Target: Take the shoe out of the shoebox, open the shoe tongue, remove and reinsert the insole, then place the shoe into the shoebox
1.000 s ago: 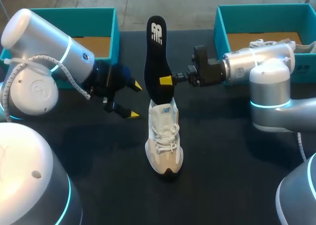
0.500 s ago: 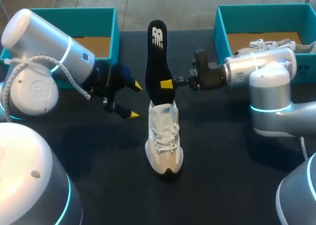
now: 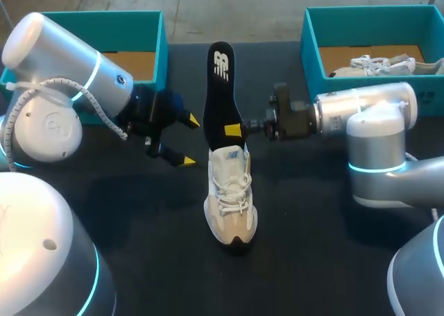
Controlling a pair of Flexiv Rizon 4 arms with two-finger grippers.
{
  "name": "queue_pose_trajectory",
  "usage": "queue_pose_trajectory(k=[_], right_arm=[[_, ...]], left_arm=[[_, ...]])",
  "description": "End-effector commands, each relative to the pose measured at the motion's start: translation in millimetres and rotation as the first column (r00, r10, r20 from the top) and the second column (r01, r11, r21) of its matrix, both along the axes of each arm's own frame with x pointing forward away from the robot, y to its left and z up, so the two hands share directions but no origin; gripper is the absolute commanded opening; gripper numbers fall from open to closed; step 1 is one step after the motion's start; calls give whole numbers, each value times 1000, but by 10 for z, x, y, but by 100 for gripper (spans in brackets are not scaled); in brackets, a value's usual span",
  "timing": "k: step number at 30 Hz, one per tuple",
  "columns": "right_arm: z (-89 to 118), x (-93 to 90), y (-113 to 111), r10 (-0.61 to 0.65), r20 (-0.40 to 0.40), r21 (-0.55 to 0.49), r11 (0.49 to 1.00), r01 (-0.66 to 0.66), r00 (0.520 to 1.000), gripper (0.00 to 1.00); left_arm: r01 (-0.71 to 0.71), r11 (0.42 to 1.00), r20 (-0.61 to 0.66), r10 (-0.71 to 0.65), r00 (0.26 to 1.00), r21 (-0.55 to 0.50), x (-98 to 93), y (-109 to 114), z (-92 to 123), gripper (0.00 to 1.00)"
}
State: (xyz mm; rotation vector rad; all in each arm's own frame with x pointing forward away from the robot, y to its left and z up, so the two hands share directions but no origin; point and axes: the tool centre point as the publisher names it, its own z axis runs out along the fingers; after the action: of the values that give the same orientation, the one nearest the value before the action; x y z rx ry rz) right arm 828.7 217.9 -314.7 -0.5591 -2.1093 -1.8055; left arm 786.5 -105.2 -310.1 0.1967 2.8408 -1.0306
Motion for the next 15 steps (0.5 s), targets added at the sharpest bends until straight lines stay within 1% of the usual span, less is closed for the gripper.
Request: queue_pose_trajectory(k=[1,7,15], right_arm=[[-51,-47,21,-15,1,6,1000,15,1000,0],[-130,-118,18,-24,-1,1,1000,24,1000,0],[-253,-218,-24,-35,-29,-6,999,35,999,0]], left_arm=[[-1,1000,1,1,1000,4,-9,3,6,100],[-1,1000,1,1,1000,4,-9,3,6,100],[-1,1000,1,1,1000,4,-9,3,6,100]])
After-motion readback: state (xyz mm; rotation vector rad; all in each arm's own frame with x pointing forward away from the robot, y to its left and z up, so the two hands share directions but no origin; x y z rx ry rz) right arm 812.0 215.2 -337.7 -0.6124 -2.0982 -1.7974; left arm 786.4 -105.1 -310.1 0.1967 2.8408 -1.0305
